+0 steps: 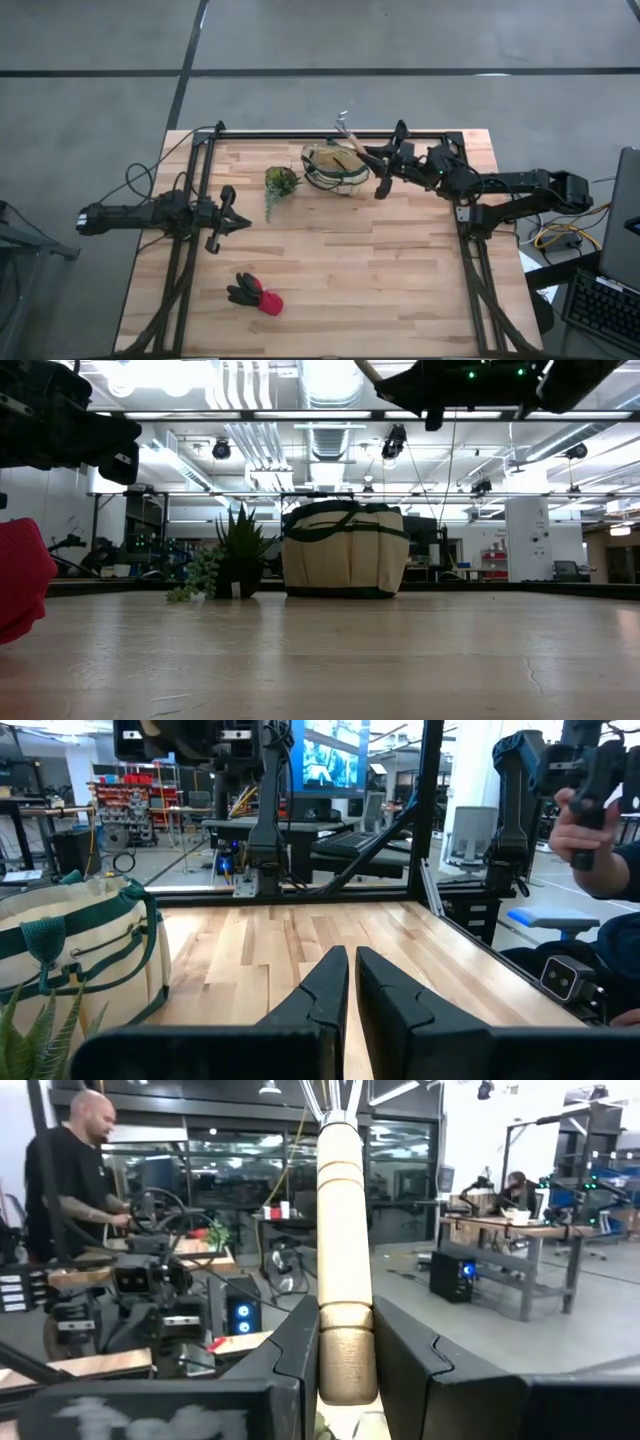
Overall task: Pick & Place Garden tools in Gardening bag
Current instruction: Put the brown hand rake into the gardening bag
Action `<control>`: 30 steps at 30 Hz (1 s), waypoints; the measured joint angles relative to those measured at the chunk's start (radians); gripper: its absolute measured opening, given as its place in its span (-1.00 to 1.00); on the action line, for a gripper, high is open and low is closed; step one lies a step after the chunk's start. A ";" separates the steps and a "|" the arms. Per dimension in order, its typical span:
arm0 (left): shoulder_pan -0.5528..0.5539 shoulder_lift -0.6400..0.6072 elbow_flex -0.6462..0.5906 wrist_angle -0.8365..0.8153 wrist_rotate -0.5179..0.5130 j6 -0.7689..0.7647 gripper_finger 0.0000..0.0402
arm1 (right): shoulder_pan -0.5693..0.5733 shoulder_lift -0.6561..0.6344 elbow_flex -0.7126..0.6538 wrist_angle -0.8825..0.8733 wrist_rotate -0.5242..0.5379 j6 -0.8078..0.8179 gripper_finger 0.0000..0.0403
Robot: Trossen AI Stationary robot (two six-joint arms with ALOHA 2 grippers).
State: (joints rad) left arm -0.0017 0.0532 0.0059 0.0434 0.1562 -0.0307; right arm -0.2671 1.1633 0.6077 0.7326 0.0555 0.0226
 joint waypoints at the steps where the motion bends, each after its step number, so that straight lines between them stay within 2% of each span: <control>1: 0.000 0.000 0.000 0.000 0.000 0.000 -0.86 | -0.004 0.000 -0.002 0.000 0.000 0.000 -0.67; 5: 0.000 0.000 0.000 0.000 0.000 0.000 -0.86 | -0.018 0.017 -0.002 -0.014 0.001 0.002 -0.67; 10: 0.000 0.000 0.000 0.000 0.000 0.000 -0.86 | -0.040 0.028 0.034 -0.128 0.001 0.005 -0.67; 30: 0.000 0.000 0.000 0.000 0.000 0.000 -0.86 | -0.120 0.030 0.357 -0.847 0.000 0.047 -0.67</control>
State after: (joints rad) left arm -0.0014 0.0532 0.0059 0.0437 0.1562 -0.0307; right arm -0.3867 1.1930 0.9649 -0.1142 0.0555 0.0700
